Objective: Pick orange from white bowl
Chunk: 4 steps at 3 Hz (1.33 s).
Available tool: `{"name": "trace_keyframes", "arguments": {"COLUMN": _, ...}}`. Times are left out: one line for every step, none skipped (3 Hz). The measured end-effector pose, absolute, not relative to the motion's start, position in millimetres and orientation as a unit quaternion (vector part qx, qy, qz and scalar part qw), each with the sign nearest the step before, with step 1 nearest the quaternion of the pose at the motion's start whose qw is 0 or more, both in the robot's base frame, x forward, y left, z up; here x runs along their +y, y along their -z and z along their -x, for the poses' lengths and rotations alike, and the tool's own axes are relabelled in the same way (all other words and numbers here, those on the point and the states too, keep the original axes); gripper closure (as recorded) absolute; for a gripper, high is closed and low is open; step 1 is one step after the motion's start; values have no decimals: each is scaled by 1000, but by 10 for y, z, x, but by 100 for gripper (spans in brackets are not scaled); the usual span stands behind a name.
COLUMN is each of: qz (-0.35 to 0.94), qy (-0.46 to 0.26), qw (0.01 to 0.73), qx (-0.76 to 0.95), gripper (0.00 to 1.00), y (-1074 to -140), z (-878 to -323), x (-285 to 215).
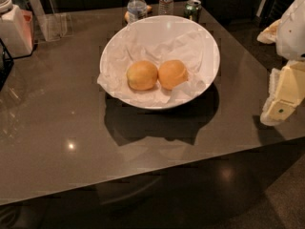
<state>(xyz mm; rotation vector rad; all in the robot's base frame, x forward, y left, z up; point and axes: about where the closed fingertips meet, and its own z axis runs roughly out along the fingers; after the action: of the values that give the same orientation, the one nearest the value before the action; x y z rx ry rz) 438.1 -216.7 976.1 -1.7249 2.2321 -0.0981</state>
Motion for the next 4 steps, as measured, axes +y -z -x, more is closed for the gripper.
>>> {"name": "trace_keyframes", "arguments": {"qz": 603, "qy": 34, "qw": 159, "qx": 781, "gripper": 0, "y": -9761, "z": -4382, "x": -2166}}
{"name": "trace_keyframes", "arguments": {"qz": 607, "qy": 22, "qw": 164, "qx": 777, "gripper": 0, "y": -9753, "z": -4478, "x": -2130}}
{"name": "trace_keyframes", "arguments": {"qz": 620, "qy": -24, "qw": 169, "qx": 766, "gripper": 0, "y": -9667, "z": -4733, "x": -1959}}
{"name": "trace_keyframes", "arguments": {"qz": 620, "qy": -65, "qw": 169, "qx": 763, "gripper": 0, "y": -9523, "z": -5073, "x": -1815}}
